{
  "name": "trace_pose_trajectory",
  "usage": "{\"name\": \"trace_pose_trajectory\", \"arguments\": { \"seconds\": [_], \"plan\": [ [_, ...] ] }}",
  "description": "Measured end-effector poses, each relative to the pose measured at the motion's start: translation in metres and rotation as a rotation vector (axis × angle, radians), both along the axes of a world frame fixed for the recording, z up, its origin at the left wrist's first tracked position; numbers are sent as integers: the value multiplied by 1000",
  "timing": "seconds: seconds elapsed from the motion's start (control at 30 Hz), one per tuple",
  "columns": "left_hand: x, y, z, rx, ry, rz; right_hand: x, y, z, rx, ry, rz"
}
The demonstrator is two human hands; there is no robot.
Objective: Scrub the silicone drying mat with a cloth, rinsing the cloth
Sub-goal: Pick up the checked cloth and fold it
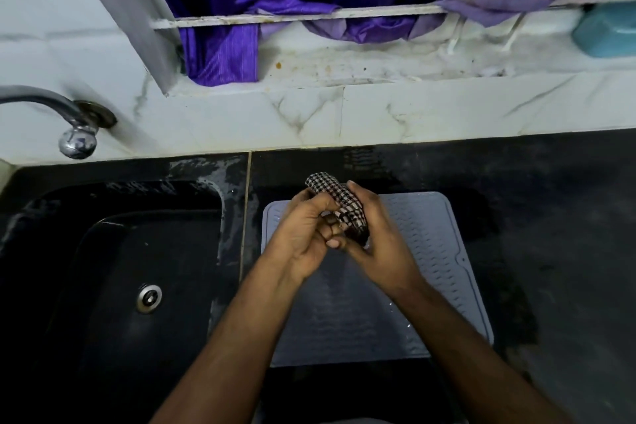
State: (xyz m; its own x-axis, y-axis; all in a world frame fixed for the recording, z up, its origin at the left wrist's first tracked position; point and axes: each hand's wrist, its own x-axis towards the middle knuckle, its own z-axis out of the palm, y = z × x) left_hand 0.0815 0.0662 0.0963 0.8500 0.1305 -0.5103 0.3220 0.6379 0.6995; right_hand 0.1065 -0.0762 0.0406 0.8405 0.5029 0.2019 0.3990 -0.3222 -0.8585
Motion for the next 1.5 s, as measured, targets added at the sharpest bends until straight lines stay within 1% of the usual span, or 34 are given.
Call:
{"name": "trace_pose_trajectory", "arguments": {
  "seconds": [0.1,0.17,0.27,0.3,0.33,0.4,0.43,0.47,0.53,0.63,0.7,0.77,0.83,0.9,1.03,1.07,1.1,1.17,1.23,1.3,1.37,1.43,1.5],
  "plan": [
    [-14,-10,1,-13,-56,-79,-12,-17,1,66,16,-83],
    [-19,-16,0,-30,-84,-89,-20,-29,3,101,44,-135],
    [-25,-21,-5,-10,-98,-92,-33,-39,7,213,215,-185],
    [-27,-23,-8,61,-85,-100,-37,-41,8,248,267,-213],
    [-30,-26,-10,184,-66,-109,-41,-44,9,271,304,-245],
    [-35,-30,-18,490,-38,-116,-47,-49,11,310,392,-299],
    [-38,-32,-21,592,-47,-113,-48,-51,13,351,463,-320],
    [-40,-34,-25,627,-61,-107,-50,-54,14,405,551,-335],
    [-45,-39,-30,606,-58,-103,-51,-60,18,508,722,-336],
    [-47,-50,-33,543,16,-138,-51,-63,21,673,918,-334],
    [-44,-59,-32,493,-9,-152,-48,-63,20,798,1041,-371],
    [-40,-64,-31,493,-26,-128,-46,-62,17,798,1086,-435],
    [-34,-66,-29,493,-10,-103,-45,-62,13,695,1019,-495],
    [-29,-65,-25,486,-7,-95,-45,-68,7,529,872,-499],
    [-21,-62,-22,502,-17,-117,-42,-80,4,77,416,-346],
    [-20,-61,-23,492,-24,-126,-39,-83,3,11,322,-294],
    [-18,-60,-24,484,-36,-140,-36,-84,4,-21,280,-226],
    [-13,-58,-27,509,-73,-187,-27,-87,4,-69,303,-69],
    [-7,-56,-31,548,-124,-238,-18,-89,3,-189,295,14],
    [-1,-55,-37,596,-193,-286,-9,-91,4,-258,246,-32],
    [6,-55,-41,638,-246,-346,0,-91,4,-272,203,-117],
    [12,-54,-43,672,-244,-429,7,-93,4,-324,152,-184],
    [21,-48,-45,797,-238,-542,14,-97,1,-378,147,-231]
  ]
}}
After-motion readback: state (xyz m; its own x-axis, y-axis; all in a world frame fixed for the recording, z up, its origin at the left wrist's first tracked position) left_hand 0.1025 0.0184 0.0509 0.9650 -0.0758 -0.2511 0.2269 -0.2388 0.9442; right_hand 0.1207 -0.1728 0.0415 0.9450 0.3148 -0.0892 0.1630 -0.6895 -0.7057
